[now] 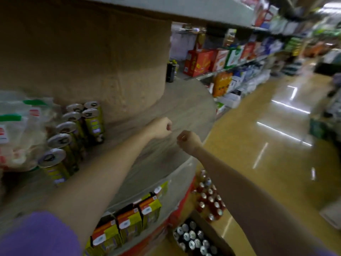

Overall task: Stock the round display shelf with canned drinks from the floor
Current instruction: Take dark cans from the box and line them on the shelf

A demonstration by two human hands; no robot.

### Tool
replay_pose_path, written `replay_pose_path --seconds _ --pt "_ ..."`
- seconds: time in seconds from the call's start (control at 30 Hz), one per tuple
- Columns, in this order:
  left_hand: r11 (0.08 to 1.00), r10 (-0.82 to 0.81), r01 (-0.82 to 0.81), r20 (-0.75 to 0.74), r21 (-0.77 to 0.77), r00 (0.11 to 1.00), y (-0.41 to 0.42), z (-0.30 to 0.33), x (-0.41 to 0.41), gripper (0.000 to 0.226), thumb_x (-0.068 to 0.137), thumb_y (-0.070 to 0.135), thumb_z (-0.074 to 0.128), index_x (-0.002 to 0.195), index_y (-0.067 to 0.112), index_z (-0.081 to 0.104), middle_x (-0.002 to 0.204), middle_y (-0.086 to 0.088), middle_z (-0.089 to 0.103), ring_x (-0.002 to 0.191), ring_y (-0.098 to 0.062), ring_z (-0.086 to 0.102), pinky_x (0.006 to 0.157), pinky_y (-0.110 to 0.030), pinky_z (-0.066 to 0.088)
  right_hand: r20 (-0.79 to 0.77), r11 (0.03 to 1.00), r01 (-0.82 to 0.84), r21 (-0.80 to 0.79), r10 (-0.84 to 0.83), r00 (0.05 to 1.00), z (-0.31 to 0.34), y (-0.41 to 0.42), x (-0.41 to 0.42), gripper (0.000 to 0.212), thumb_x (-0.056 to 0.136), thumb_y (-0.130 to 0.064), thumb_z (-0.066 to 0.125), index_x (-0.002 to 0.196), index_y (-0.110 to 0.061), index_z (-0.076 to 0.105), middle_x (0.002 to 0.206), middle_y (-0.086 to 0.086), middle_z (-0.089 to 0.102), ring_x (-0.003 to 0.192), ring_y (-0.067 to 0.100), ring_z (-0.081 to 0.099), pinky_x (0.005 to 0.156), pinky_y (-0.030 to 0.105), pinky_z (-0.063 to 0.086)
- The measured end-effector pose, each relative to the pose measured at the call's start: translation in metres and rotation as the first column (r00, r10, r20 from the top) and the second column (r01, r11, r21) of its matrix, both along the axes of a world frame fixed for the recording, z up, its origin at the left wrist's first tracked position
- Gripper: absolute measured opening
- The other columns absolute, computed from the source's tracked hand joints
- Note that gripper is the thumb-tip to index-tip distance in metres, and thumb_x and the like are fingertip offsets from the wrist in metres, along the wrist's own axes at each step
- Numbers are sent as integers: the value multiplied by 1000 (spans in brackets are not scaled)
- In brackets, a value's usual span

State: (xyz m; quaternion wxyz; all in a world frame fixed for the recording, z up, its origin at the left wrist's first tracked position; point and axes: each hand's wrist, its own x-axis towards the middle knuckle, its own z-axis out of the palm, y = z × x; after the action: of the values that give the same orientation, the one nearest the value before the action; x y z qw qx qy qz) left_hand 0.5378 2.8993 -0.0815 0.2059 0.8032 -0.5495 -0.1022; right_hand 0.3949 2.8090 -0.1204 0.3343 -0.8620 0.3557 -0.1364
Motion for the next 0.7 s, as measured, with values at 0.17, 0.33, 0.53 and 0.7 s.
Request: replay_pose_path --seconds 0.17,0.33,0.53,0.7 --pt "990 -136 140 -131 22 982 -52 -24 -59 10 87 15 67 77 15 67 76 -2 64 74 -16 59 70 -29 47 -36 989 138 45 -137 990 -16 -39 -71 10 85 -10 61 81 -19 60 91 14 72 81 29 68 73 42 58" --pt "969 -194 226 -258 100 946 -99 -60 -120 14 85 9 63 72 14 64 66 -3 63 63 -20 63 66 -32 55 -102 966 236 106 -226 969 -50 -75 -128 11 86 -14 62 95 -13 66 93 10 72 87 27 68 65 27 47" --pt "925 -170 249 -271 287 947 -149 -128 -177 8 88 11 63 86 6 68 84 -10 68 72 -17 60 65 -28 46 -186 958 252 137 -225 957 -114 -129 -187 4 87 -17 59 87 -16 64 82 2 60 82 22 59 67 26 40" --pt "889 14 117 -282 442 959 -175 -207 -210 11 85 13 59 83 8 68 87 -8 69 83 -22 62 68 -29 44 -274 939 231 254 -160 948 -191 -177 -232 6 85 -18 63 86 -12 64 88 15 69 84 35 66 71 42 52"
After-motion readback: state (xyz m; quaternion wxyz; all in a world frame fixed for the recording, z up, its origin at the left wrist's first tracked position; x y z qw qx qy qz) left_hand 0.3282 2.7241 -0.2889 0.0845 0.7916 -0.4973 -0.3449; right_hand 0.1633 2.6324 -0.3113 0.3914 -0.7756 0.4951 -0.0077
